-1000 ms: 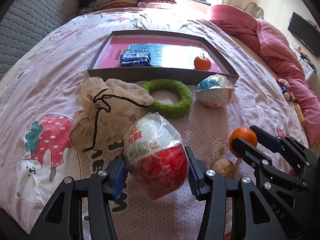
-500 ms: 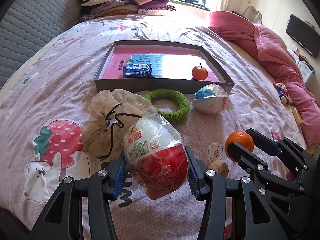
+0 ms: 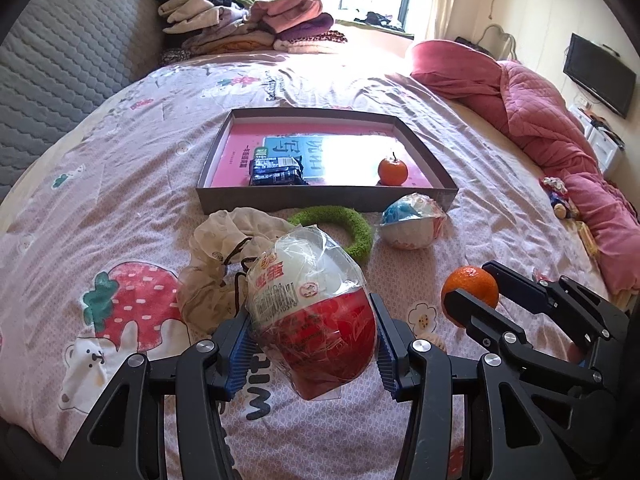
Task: Organize objects
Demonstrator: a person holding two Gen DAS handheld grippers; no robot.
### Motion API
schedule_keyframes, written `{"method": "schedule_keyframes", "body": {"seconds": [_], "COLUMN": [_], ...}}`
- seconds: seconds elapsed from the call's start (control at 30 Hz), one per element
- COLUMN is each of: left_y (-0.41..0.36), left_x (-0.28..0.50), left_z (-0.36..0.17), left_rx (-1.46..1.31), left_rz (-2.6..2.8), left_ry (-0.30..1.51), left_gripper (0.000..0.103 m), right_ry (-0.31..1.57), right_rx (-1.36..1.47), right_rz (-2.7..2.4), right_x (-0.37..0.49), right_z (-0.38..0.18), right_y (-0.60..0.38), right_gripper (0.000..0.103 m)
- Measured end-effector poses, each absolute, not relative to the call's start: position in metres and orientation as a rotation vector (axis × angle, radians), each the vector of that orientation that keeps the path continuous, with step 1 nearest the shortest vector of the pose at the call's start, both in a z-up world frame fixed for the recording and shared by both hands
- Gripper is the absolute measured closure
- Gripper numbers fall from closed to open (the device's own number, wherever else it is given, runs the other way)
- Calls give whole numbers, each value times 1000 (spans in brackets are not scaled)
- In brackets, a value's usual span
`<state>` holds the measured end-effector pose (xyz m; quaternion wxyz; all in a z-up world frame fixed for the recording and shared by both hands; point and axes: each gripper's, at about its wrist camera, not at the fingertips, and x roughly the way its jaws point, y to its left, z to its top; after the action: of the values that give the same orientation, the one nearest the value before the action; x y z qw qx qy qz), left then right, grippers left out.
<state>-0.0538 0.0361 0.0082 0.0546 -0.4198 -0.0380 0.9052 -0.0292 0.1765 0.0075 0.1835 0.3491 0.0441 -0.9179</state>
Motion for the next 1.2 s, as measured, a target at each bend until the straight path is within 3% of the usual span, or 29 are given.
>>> {"method": "schedule_keyframes", "body": {"seconds": [1.2], "left_y": [30], "left_x": [-76], "left_z": [20], "left_rx": [-1200], "left_rz": [2811], "left_ry": [-127], "left_gripper": [50], "right_ry": [156], "right_rx": [885], "right_rz": [-2594], "right_x": [-60], "right_z": [37], "right_y": [161], "right_gripper": [63]}}
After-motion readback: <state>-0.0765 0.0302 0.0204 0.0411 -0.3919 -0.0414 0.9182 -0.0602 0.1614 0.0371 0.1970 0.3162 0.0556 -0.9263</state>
